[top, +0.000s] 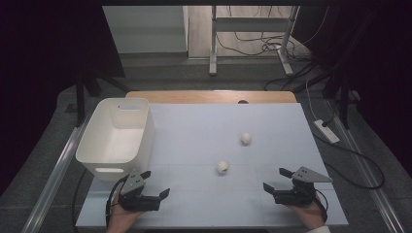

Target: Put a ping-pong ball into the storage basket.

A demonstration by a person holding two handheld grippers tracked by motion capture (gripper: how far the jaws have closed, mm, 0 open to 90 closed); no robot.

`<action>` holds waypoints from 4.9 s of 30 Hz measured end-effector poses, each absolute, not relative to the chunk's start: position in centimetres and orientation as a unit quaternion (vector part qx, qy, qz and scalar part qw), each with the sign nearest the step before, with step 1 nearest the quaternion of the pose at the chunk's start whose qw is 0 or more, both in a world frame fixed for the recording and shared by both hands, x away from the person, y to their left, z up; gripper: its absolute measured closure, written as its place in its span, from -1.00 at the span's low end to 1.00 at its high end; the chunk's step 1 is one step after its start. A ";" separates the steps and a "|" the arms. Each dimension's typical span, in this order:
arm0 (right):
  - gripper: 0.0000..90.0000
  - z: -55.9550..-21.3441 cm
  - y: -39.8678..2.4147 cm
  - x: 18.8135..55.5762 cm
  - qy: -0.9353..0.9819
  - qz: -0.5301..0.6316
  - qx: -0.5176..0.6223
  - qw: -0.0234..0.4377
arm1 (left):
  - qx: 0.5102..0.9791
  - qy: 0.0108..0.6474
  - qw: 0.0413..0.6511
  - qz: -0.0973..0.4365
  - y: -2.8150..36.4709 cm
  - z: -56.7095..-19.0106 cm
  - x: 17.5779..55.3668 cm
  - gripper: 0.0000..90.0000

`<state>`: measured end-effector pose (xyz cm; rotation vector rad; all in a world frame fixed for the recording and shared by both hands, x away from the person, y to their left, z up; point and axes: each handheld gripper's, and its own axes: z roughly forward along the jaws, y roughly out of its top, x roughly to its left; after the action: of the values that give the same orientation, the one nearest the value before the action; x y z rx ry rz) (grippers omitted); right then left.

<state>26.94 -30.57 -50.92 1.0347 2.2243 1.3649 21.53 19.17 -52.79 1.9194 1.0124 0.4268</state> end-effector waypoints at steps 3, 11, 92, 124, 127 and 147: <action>-0.74 -50.8 -30.5 26.9 0.780 0.481 0.363 0.167 | 0.774 0.411 0.450 0.172 19.2 -52.8 21.5 -0.86; -0.73 -50.7 -30.4 26.9 0.782 0.481 0.361 0.165 | 0.774 0.412 0.450 0.170 19.1 -52.7 21.4 -0.86; -0.69 -51.0 -30.0 26.7 0.782 0.489 0.355 0.153 | 0.778 0.403 0.455 0.156 15.8 -49.8 23.9 -0.85; -0.69 -51.1 -29.6 26.7 0.787 0.486 0.350 0.147 | 0.780 0.398 0.457 0.154 14.4 -48.7 25.4 -0.85; -0.69 -51.1 -29.6 26.7 0.787 0.487 0.349 0.148 | 0.781 0.396 0.457 0.154 14.2 -48.6 25.5 -0.85; -0.68 -51.1 -29.6 26.7 0.785 0.487 0.351 0.153 | 0.788 0.384 0.458 0.150 12.5 -47.7 26.7 -0.85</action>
<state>26.67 -29.59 -51.08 1.0071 2.2515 1.3955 26.67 12.45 -47.73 1.9408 0.9464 0.3696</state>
